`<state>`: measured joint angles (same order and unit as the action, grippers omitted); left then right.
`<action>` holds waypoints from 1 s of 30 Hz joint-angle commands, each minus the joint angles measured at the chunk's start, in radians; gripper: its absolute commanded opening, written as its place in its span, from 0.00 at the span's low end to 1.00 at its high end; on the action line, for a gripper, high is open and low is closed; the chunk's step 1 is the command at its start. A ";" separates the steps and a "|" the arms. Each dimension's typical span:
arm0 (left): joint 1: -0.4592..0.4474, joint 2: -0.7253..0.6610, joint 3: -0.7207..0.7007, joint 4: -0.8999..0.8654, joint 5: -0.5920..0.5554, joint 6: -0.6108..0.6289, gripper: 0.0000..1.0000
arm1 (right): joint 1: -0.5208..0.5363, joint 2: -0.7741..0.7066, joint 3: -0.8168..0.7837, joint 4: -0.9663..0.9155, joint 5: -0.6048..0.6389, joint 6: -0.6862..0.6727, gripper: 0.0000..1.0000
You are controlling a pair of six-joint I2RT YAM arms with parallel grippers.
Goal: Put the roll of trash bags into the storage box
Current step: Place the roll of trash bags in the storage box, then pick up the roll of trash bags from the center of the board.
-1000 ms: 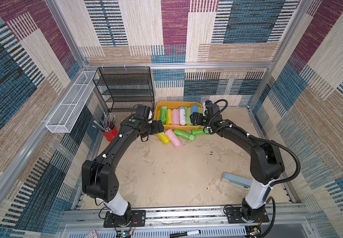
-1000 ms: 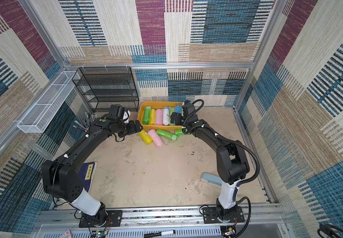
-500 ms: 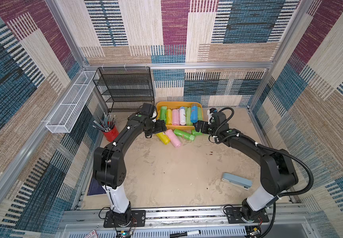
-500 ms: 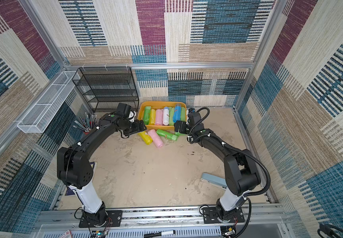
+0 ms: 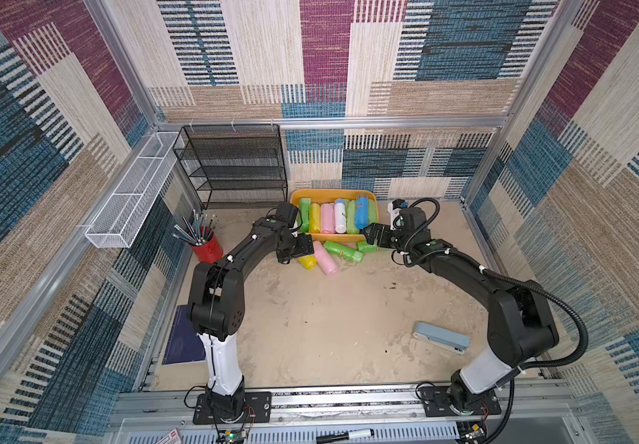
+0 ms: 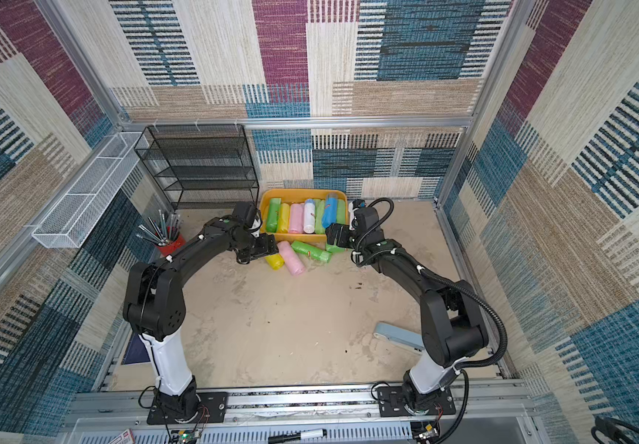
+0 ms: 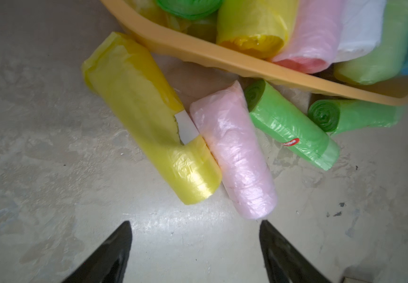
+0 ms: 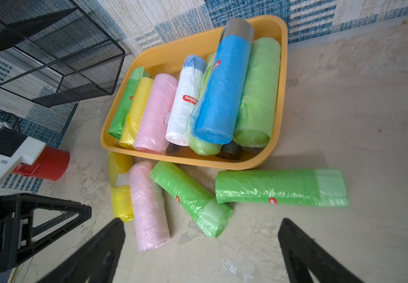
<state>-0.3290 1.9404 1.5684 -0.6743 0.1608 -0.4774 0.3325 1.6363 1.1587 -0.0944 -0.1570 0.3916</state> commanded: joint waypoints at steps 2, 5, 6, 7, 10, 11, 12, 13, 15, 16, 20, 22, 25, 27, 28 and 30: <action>0.003 0.023 -0.007 0.050 -0.035 -0.033 0.82 | -0.001 -0.006 0.001 0.018 -0.027 0.004 0.99; 0.002 0.051 0.006 0.055 -0.053 -0.036 0.79 | -0.002 -0.006 0.001 0.013 -0.021 0.012 0.99; 0.003 0.060 0.010 0.057 -0.063 -0.034 0.78 | -0.003 -0.004 -0.001 0.013 -0.026 0.013 0.99; 0.003 0.065 0.010 0.059 -0.077 -0.033 0.78 | -0.003 -0.003 -0.002 0.013 -0.032 0.016 0.99; 0.006 0.087 0.016 0.064 -0.097 -0.031 0.78 | -0.003 0.009 0.003 0.003 -0.051 0.024 0.99; 0.007 0.092 0.019 0.064 -0.100 -0.032 0.78 | -0.003 0.014 0.007 -0.002 -0.055 0.023 0.99; 0.006 0.094 0.021 0.068 -0.106 -0.032 0.78 | -0.003 0.019 0.011 -0.009 -0.059 0.024 0.99; 0.007 0.097 0.019 0.075 -0.111 -0.034 0.78 | -0.003 0.022 0.013 -0.015 -0.061 0.020 0.99; 0.007 0.105 0.016 0.092 -0.120 -0.033 0.77 | -0.003 0.021 0.003 -0.013 -0.059 0.020 0.99; 0.007 0.109 0.019 0.095 -0.129 -0.035 0.76 | -0.003 0.016 -0.008 -0.005 -0.058 0.024 0.99; 0.012 0.139 0.030 0.104 -0.157 -0.043 0.76 | -0.003 0.001 -0.047 0.030 -0.098 0.046 0.99; 0.015 0.151 0.033 0.107 -0.170 -0.051 0.76 | -0.003 -0.006 -0.056 0.032 -0.106 0.053 0.99; 0.021 0.159 0.025 0.132 -0.165 -0.064 0.75 | -0.003 -0.015 -0.065 0.033 -0.106 0.057 0.99; 0.023 0.168 0.030 0.142 -0.162 -0.072 0.74 | -0.003 -0.015 -0.065 0.029 -0.107 0.058 0.99; 0.022 0.171 0.030 0.146 -0.161 -0.074 0.74 | -0.003 -0.013 -0.065 0.027 -0.108 0.059 0.99; 0.024 0.180 0.032 0.151 -0.158 -0.077 0.72 | -0.003 -0.015 -0.068 0.024 -0.108 0.056 0.99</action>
<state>-0.3065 2.1124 1.5940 -0.5438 0.0078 -0.5453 0.3279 1.6299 1.0946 -0.0948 -0.2550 0.4412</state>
